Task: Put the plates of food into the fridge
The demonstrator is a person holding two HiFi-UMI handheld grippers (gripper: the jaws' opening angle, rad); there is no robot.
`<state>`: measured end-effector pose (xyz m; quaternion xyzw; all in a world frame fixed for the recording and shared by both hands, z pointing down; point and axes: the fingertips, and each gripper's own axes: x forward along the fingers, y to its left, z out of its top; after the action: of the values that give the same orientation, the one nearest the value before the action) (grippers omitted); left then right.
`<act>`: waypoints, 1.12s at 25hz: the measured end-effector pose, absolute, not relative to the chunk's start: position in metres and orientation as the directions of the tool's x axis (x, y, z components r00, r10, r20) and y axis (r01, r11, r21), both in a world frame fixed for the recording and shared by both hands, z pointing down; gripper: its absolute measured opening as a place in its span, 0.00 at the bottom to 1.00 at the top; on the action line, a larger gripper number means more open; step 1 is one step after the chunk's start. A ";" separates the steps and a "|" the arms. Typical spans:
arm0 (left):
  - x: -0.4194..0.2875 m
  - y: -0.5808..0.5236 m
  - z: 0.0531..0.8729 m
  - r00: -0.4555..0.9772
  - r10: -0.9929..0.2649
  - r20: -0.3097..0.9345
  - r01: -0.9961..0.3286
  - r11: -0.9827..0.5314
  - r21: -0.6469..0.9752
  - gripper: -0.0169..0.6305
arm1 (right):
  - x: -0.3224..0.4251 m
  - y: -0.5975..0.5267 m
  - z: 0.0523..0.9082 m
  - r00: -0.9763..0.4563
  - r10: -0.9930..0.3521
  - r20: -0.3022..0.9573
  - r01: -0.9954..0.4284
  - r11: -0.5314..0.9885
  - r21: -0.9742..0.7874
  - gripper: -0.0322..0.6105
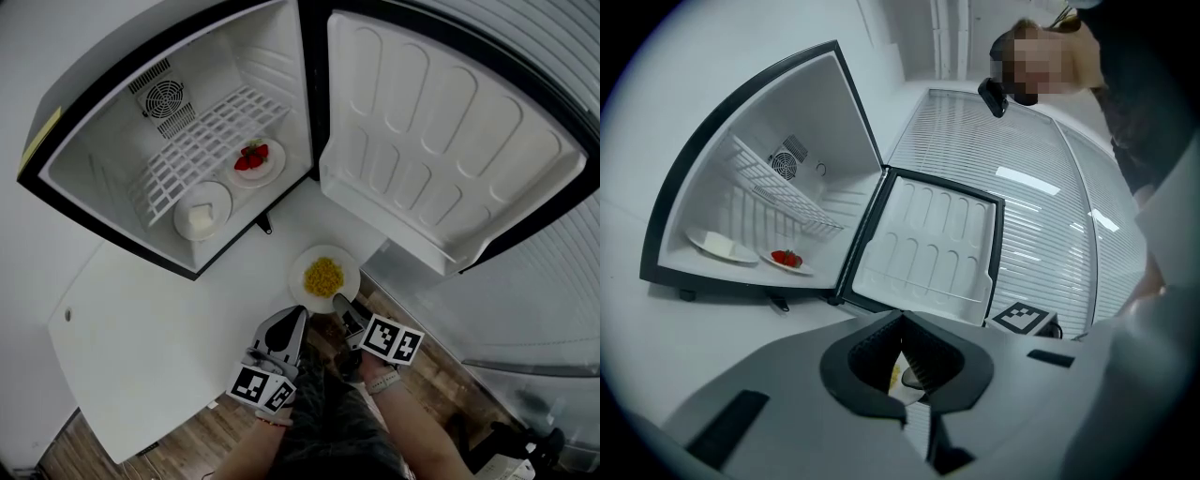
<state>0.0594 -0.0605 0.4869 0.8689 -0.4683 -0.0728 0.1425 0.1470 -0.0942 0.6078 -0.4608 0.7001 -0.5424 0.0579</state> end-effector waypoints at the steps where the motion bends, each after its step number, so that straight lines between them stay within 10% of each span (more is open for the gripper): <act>1: 0.058 -0.060 0.487 0.547 -0.837 0.009 -0.796 -0.517 0.316 0.04 | 0.145 -0.095 0.608 -0.578 -0.706 0.409 -0.564 -0.016 -0.826 0.29; 12: 0.031 -0.064 0.475 0.488 -0.873 -0.002 -0.831 -0.465 0.306 0.04 | 0.144 -0.097 0.597 -0.560 -0.737 0.379 -0.399 -0.161 -0.903 0.08; 28: -0.029 -0.064 0.428 0.327 -0.943 -0.054 -0.917 -0.331 0.225 0.04 | 0.092 -0.099 0.532 -0.672 -0.668 0.320 -0.307 -0.142 -0.941 0.07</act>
<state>-0.0291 -0.0637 0.4280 0.8110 -0.5734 -0.0877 0.0766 0.0922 -0.0994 0.5318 -0.3808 0.6404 -0.6525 0.1383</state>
